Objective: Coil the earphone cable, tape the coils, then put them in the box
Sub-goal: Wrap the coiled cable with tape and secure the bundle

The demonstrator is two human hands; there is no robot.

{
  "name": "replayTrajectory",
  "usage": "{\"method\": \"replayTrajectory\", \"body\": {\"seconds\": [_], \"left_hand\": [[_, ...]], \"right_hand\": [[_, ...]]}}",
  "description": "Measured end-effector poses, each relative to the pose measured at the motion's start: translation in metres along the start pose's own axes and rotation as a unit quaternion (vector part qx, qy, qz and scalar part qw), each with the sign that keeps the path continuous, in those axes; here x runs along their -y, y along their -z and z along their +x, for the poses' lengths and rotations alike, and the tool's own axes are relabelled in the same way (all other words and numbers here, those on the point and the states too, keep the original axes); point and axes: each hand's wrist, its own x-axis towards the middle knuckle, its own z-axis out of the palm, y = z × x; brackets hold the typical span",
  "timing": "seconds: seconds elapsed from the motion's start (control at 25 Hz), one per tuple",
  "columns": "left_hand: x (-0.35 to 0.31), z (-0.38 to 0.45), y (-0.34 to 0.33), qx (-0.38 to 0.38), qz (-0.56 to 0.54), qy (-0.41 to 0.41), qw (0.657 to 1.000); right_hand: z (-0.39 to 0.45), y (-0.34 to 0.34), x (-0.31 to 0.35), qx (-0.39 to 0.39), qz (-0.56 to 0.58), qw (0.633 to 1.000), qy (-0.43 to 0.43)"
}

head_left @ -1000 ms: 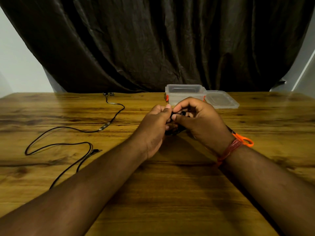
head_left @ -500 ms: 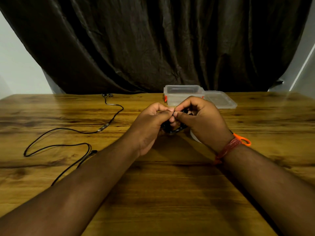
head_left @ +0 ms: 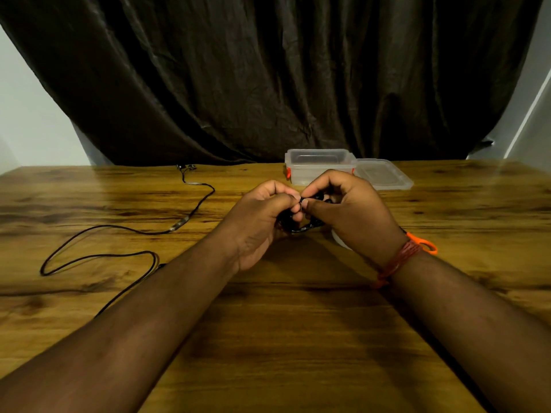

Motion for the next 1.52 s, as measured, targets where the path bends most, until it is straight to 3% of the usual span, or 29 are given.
{"method": "replayTrajectory", "body": {"seconds": [0.16,0.44,0.76,1.08,1.2,1.28,1.44,1.52], "left_hand": [[-0.003,-0.002,0.000,0.011,-0.016,0.019,1.000],[-0.009,-0.003,0.007,0.072,-0.059,0.075,0.993],[-0.006,-0.003,0.005,0.047,-0.025,0.041,0.998],[-0.003,0.001,0.003,-0.007,-0.013,0.029,0.999],[-0.002,0.001,0.006,-0.012,-0.002,0.029,1.000],[-0.002,-0.001,0.006,-0.005,0.015,0.031,0.999],[-0.002,-0.003,0.004,0.004,0.027,0.029,0.999],[-0.003,-0.002,0.006,0.013,0.037,0.020,0.999]], "right_hand": [[0.000,0.000,0.001,-0.006,0.049,0.998,-0.027],[0.001,0.003,0.003,-0.011,0.021,0.999,-0.023],[0.000,0.002,0.001,-0.002,-0.013,1.000,-0.005],[0.003,0.008,0.000,0.052,0.048,0.997,-0.036],[0.009,0.027,0.004,-0.021,0.066,0.997,-0.047],[0.012,0.040,0.002,-0.041,0.024,0.998,-0.034],[0.012,0.041,-0.005,0.011,-0.094,0.995,-0.008],[0.014,0.046,-0.006,-0.012,-0.152,0.988,0.006]]}}
